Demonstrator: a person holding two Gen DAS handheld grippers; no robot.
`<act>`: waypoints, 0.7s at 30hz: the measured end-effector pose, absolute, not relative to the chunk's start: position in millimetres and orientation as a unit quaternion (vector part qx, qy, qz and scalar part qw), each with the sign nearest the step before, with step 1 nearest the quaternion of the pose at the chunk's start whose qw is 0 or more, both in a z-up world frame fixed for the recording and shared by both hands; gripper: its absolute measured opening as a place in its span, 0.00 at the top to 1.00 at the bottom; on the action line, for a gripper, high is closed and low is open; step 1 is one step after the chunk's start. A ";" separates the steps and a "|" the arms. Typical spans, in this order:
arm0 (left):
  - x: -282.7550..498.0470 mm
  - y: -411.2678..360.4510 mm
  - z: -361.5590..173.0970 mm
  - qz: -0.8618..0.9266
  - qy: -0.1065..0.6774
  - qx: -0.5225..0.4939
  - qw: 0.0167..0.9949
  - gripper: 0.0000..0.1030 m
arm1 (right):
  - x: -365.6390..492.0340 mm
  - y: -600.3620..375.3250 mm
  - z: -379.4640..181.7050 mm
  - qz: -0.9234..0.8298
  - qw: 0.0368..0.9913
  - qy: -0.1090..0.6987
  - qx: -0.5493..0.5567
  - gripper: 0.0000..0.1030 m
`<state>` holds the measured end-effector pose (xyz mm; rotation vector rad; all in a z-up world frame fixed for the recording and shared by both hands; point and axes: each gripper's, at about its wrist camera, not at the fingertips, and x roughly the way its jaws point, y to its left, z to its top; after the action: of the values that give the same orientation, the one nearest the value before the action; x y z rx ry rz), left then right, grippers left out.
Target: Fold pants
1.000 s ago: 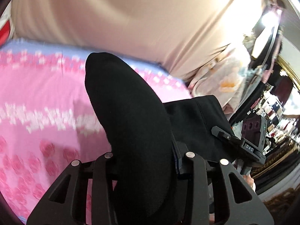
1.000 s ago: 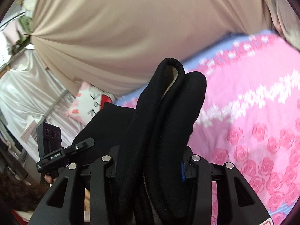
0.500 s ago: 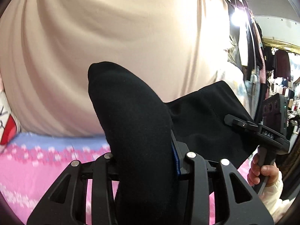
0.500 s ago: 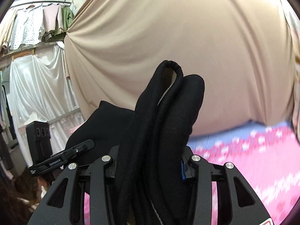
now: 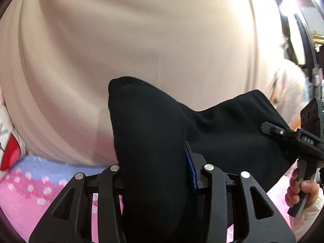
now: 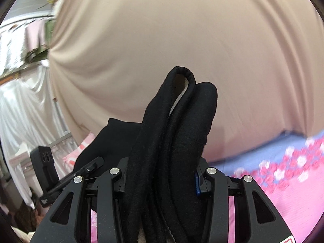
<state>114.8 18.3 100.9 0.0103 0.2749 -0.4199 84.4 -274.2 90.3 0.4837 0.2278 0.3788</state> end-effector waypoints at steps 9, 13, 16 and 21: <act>204.1 8.5 -16.7 -0.179 0.247 0.006 0.952 0.62 | 168.9 -285.5 -22.1 0.153 0.919 0.223 0.285 0.60; 224.8 15.0 -55.8 -0.172 0.302 -0.007 0.938 0.62 | 190.8 -283.6 -66.6 0.141 0.901 0.284 0.296 0.60; 231.0 23.4 -75.3 -0.164 0.339 -0.021 0.926 0.58 | 196.4 -284.4 -90.3 0.112 0.891 0.324 0.299 0.55; 219.9 48.8 -81.3 -0.113 0.368 -0.050 0.922 0.28 | 189.5 -298.2 -98.9 0.079 0.871 0.362 0.322 0.33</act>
<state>219.9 48.8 -81.3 -0.1034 0.7555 -0.2312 189.5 -298.2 -98.9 0.6736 0.7565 0.1642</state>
